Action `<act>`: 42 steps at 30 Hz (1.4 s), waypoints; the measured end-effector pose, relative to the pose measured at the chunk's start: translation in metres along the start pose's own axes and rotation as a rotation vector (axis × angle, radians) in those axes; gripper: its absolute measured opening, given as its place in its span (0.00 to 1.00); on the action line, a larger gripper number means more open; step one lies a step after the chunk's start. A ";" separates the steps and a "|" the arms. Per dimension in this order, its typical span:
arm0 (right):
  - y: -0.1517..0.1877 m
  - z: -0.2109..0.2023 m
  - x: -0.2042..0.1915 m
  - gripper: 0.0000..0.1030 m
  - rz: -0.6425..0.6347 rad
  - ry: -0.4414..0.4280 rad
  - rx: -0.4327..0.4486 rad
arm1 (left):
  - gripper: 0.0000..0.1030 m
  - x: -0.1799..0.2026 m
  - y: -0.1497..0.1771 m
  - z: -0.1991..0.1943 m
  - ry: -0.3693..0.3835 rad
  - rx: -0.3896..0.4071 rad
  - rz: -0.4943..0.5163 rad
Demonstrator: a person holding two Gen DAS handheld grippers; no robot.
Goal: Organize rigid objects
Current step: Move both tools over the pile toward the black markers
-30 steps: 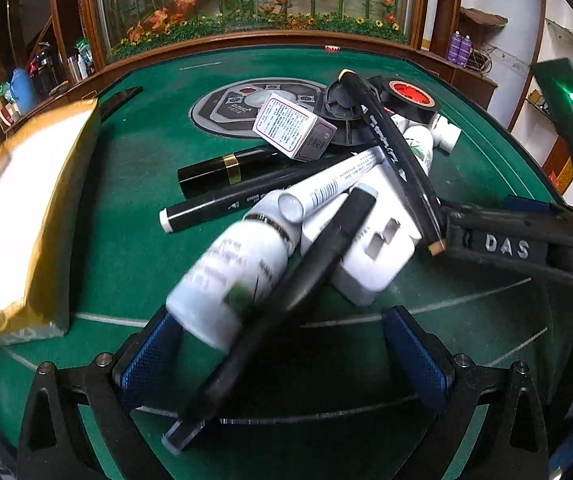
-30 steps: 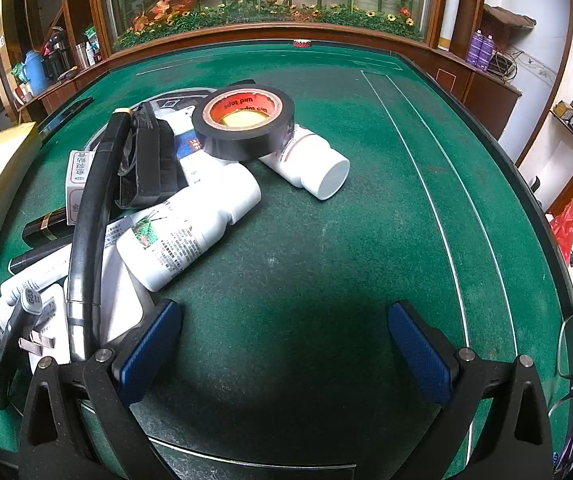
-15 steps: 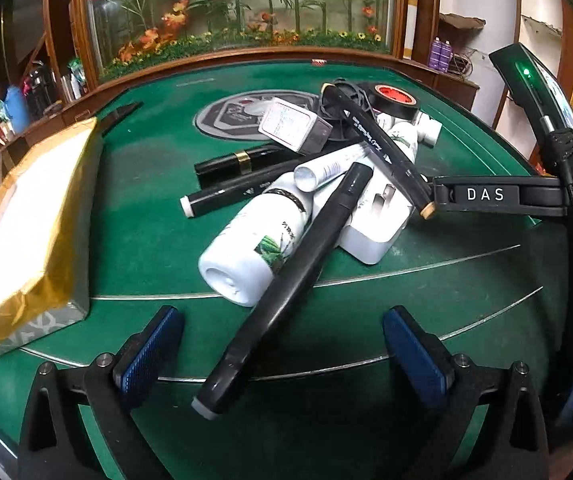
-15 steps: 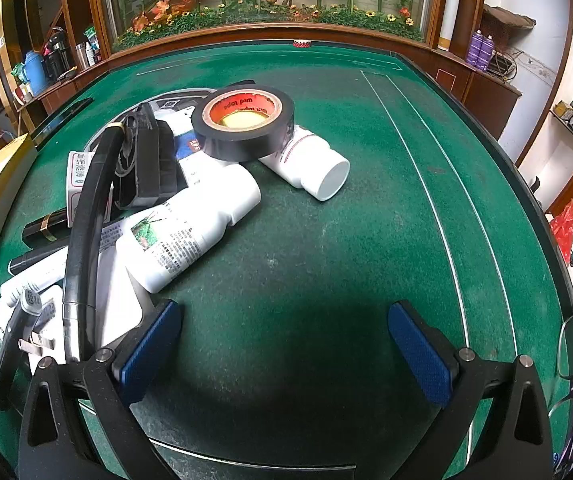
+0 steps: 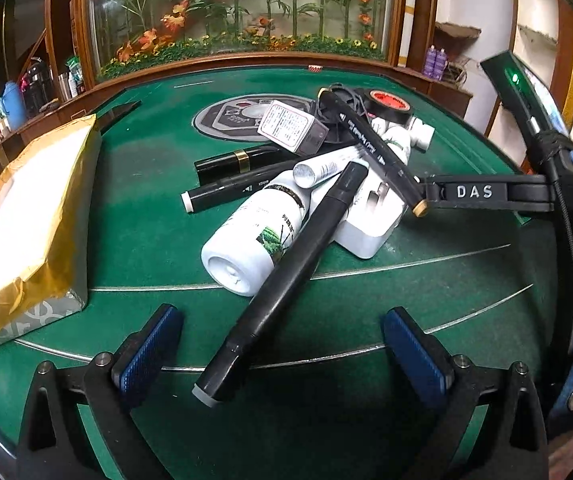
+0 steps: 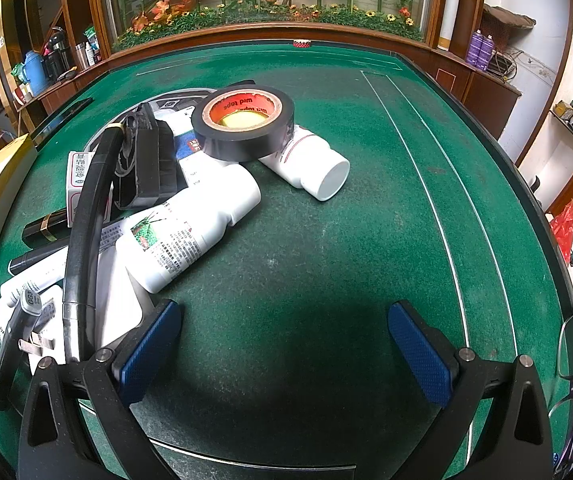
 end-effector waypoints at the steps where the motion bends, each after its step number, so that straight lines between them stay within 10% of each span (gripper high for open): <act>1: 0.000 0.000 0.000 1.00 0.000 0.000 0.000 | 1.00 0.001 0.000 0.000 -0.002 -0.002 0.005; 8: 0.000 0.000 0.000 1.00 0.001 0.000 0.001 | 1.00 0.003 0.005 -0.006 0.070 -0.022 0.056; 17: 0.000 0.000 0.000 1.00 0.001 0.001 0.001 | 1.00 -0.020 0.005 -0.030 0.328 0.095 -0.245; 29: 0.000 0.000 0.000 1.00 0.001 0.000 0.001 | 1.00 -0.018 0.011 -0.040 0.425 0.100 -0.312; 42: 0.001 -0.001 -0.001 1.00 -0.015 -0.007 -0.001 | 0.99 -0.016 0.003 -0.074 0.245 0.190 -0.104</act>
Point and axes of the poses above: each gripper's, at about its wrist camera, not at the fingertips, and z roughly the way its jaws point, x to its right, y to its underside, the point moved 10 cm from there along z, roughly the way its jaws point, and after that the axes turned 9 degrees about z, right-handed, at the moved point
